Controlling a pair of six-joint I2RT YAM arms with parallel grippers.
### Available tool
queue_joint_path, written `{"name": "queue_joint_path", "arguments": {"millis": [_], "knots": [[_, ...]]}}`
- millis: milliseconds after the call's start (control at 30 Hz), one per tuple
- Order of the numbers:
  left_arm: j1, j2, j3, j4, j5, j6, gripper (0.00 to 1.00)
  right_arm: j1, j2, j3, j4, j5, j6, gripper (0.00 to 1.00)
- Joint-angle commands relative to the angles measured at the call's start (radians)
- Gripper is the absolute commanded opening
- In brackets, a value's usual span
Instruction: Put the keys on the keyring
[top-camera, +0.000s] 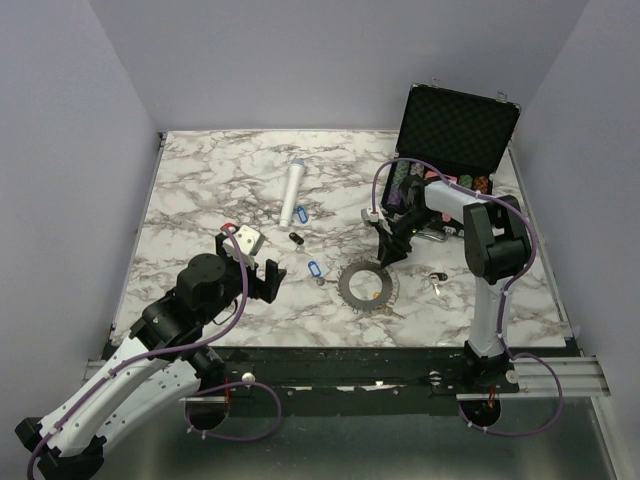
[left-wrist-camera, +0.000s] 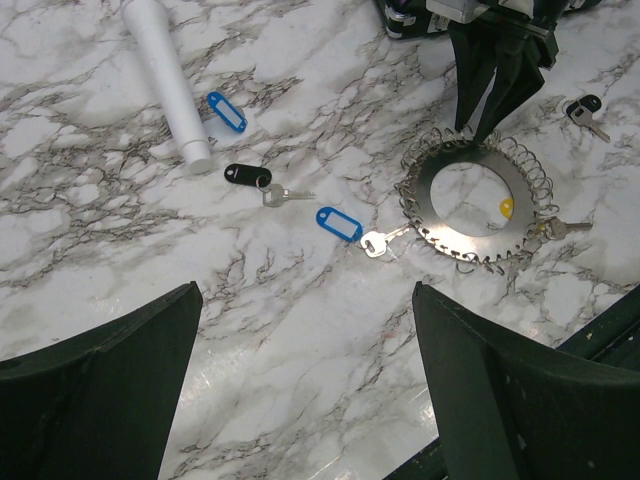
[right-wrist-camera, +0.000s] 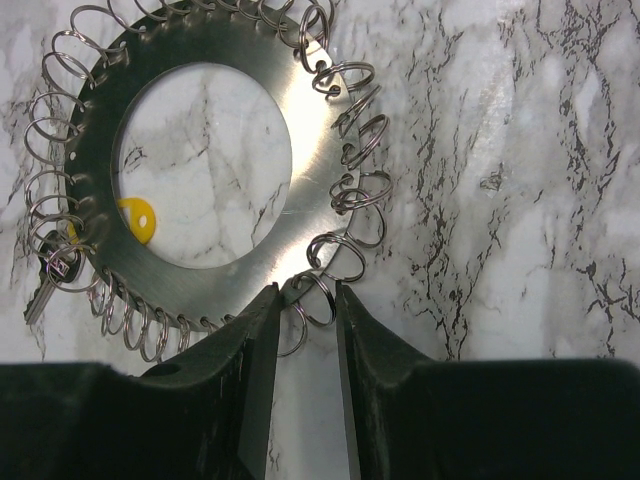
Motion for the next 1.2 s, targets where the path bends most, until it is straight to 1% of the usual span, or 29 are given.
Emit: {"name": "queue_joint_path", "arguments": {"millis": [0, 100, 333, 900, 1167], "knots": [[0.006, 0.001, -0.010, -0.009, -0.026, 0.013, 0.94, 0.005, -0.027, -0.016, -0.025, 0.005, -0.028, 0.36], [0.006, 0.001, -0.010, -0.009, -0.026, 0.013, 0.95, 0.005, -0.035, -0.019, -0.021, 0.003, -0.024, 0.35], [0.006, 0.002, -0.010, -0.008, -0.026, 0.013, 0.95, 0.005, -0.040, -0.020, -0.024, -0.003, -0.025, 0.29], [0.006, 0.004, -0.011, -0.006, -0.023, 0.013, 0.95, 0.000, -0.089, -0.037, -0.042, -0.030, -0.047, 0.08], [0.006, 0.002, -0.011, -0.009, -0.023, 0.013, 0.95, 0.000, -0.077, -0.051, -0.016, -0.018, -0.025, 0.07]]}}
